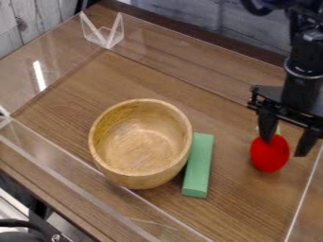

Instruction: Move the red fruit to the left

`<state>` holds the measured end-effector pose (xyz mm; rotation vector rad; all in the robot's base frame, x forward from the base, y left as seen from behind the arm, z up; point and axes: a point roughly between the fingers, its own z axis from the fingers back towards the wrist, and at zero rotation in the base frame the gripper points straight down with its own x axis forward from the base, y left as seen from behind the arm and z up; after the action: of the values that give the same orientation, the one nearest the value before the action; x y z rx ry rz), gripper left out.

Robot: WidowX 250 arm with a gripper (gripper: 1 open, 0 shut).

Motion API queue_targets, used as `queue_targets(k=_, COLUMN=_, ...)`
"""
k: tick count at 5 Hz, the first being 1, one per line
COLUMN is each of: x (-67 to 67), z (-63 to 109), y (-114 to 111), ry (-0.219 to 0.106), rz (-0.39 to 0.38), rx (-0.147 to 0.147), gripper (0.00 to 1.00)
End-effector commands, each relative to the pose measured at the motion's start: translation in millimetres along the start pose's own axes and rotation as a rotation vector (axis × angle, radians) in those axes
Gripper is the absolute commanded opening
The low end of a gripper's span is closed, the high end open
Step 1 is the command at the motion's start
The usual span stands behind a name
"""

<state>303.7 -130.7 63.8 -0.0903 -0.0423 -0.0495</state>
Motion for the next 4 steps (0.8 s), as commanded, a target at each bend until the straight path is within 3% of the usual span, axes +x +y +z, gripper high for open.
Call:
queue_targets(k=1, x=9.7, z=18.7, y=0, ry=-0.091, rz=0.05, rx=-0.018, gripper=1.0)
queue_targets(k=2, x=10.7, z=22.4, y=-1, ry=-0.12, rz=0.092, rx=-0.021, gripper=0.0)
queue_targets(k=3, x=4.1, z=15.9, y=6, ry=-0.147, rz=0.111, rx=-0.029, gripper=0.0)
queue_targets(k=4, x=-1.0, z=11.1, y=13, ry=-0.157, rz=0.115, rx=-0.033, gripper=1.0)
